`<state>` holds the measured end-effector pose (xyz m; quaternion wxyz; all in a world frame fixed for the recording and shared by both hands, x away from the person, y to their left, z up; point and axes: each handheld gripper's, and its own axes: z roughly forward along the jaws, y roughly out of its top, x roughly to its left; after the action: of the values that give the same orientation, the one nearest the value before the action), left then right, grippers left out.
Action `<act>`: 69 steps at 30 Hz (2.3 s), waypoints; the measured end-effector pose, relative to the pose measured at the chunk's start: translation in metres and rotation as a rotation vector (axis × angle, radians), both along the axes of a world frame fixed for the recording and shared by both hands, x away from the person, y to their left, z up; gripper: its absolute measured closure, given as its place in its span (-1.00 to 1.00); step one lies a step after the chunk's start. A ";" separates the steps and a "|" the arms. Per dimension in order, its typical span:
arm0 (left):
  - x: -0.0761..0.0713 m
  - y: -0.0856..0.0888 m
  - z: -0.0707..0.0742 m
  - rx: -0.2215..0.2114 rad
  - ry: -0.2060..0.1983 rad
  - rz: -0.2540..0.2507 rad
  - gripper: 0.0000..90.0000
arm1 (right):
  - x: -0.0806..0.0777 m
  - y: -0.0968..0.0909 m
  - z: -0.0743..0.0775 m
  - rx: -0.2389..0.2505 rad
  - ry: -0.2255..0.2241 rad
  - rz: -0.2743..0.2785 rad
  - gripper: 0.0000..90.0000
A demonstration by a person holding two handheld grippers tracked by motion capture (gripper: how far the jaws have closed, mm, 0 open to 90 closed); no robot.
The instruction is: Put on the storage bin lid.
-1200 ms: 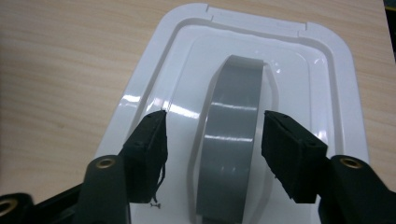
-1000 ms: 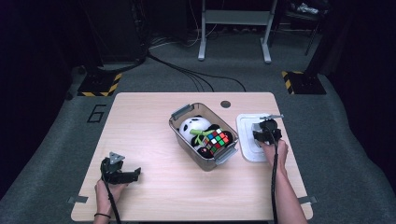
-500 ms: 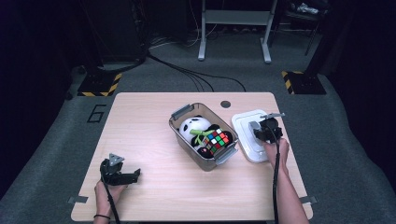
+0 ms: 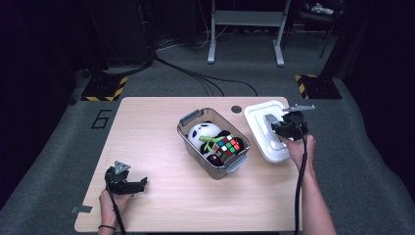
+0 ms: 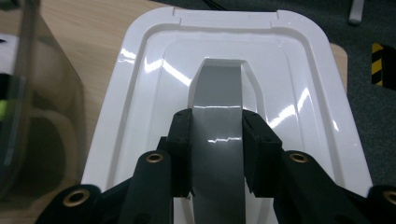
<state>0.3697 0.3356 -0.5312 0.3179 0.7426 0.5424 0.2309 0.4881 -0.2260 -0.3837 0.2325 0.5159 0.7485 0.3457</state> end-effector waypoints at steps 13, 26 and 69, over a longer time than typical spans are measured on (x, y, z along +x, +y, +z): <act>0.000 0.000 0.000 -0.001 -0.002 0.001 -0.99 | -0.021 0.055 0.081 0.037 -0.053 0.196 0.49; 0.000 0.000 0.000 -0.001 -0.003 -0.001 -0.99 | -0.018 0.140 0.084 0.003 0.017 0.363 0.49; -0.001 0.000 0.000 -0.004 -0.001 0.000 -0.99 | -0.018 0.152 0.075 0.016 0.045 0.383 -0.74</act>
<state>0.3690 0.3354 -0.5314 0.3198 0.7416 0.5429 0.2302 0.4703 -0.0736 -0.3090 0.1419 0.3735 0.8352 0.3779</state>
